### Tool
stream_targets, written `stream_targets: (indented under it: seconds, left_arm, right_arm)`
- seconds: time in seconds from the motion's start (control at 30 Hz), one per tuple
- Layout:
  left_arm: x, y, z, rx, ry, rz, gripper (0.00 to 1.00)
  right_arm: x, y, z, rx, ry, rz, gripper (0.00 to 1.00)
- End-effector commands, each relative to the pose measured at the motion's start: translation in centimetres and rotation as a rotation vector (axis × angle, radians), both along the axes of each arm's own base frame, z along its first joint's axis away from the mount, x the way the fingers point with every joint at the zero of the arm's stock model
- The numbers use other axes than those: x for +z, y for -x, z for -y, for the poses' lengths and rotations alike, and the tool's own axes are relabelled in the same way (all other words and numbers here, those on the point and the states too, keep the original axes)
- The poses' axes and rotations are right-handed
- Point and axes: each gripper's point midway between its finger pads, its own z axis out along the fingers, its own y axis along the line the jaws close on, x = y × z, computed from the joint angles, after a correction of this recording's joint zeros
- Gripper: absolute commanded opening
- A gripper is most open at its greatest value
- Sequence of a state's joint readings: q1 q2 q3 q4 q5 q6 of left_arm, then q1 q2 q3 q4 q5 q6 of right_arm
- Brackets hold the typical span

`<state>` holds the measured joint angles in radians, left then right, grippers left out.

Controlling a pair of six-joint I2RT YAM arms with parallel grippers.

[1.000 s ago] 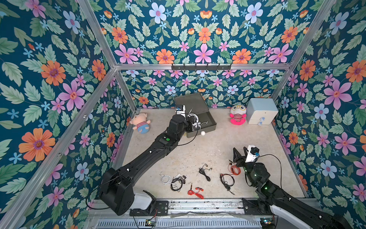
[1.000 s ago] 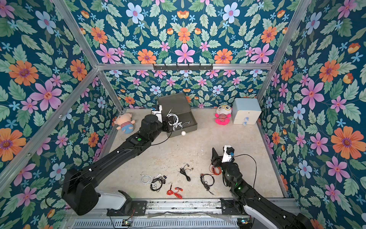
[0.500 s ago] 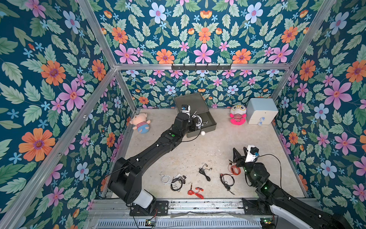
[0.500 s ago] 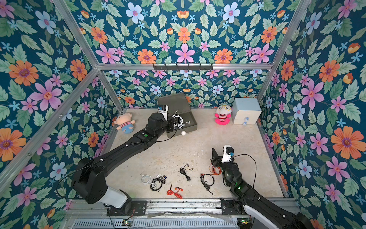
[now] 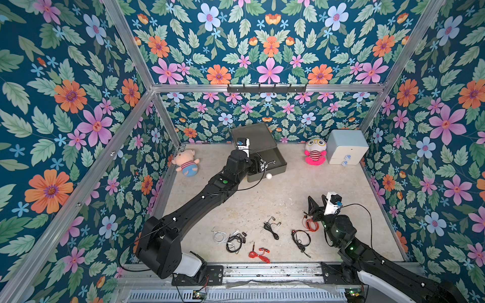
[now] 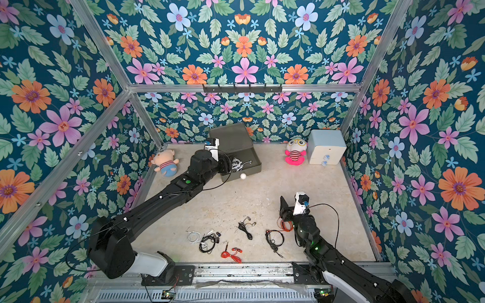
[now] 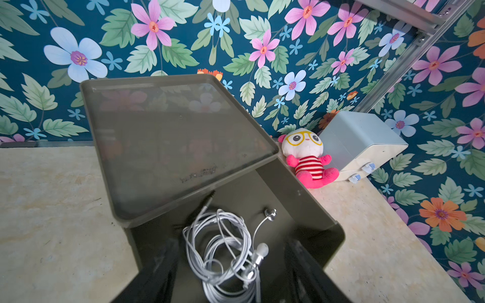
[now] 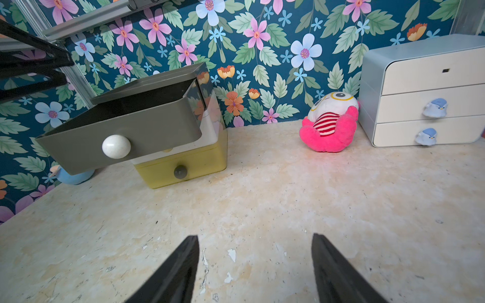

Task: Place the wired earphones into the drawer by color
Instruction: Place the wired earphones in the drawer, then pick up the wired earphones from the center of the board.

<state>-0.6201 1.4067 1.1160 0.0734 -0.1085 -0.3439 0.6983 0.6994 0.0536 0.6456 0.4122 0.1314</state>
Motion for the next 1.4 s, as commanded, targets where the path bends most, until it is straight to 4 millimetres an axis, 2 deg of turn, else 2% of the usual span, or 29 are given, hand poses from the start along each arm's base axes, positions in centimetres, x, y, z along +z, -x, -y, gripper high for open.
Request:
stream_targets:
  seconds: [0.0,0.13,0.27,0.3,0.33,0.47,0.7,1.07,1.37]
  left_arm:
    - [0.6,1.0,-1.5,0.040,0.016,0.000,0.76]
    - [0.5,3.2,-4.0,0.094,0.023,-0.023,0.82]
    - [-0.5,5.6,-7.1,0.178,0.007,-0.080,0.91]
    - [-1.0,6.1,-7.8,0.200,-0.001,-0.100,0.97]
    - [-1.4,6.6,-8.5,0.220,-0.004,-0.118,0.99]
    - [-3.9,8.7,-11.3,0.326,-0.008,-0.206,0.99]
    - [-9.7,12.4,-15.7,0.551,0.014,-0.398,0.99]
    - [-15.5,17.3,-18.7,0.695,0.071,-0.582,0.97]
    - [-18.3,19.7,-19.4,0.742,0.081,-0.688,0.94]
  right_arm:
    - [0.8,0.0,-0.7,0.034,-0.019,0.013,0.73]
    - [0.7,0.0,-1.7,0.081,-0.027,-0.001,0.74]
    - [0.3,-0.1,-2.5,0.115,-0.027,-0.021,0.74]
    - [0.2,-0.1,-2.6,0.119,-0.023,-0.029,0.74]
    - [0.1,-0.1,-2.8,0.123,-0.021,-0.033,0.75]
    - [-0.3,-0.2,-3.2,0.137,-0.019,-0.053,0.75]
    - [-0.4,-0.2,-3.2,0.137,-0.020,-0.060,0.76]
    - [-0.5,-0.2,-3.0,0.128,-0.021,-0.059,0.76]
    - [-0.6,-0.2,-3.0,0.125,-0.019,-0.061,0.76]
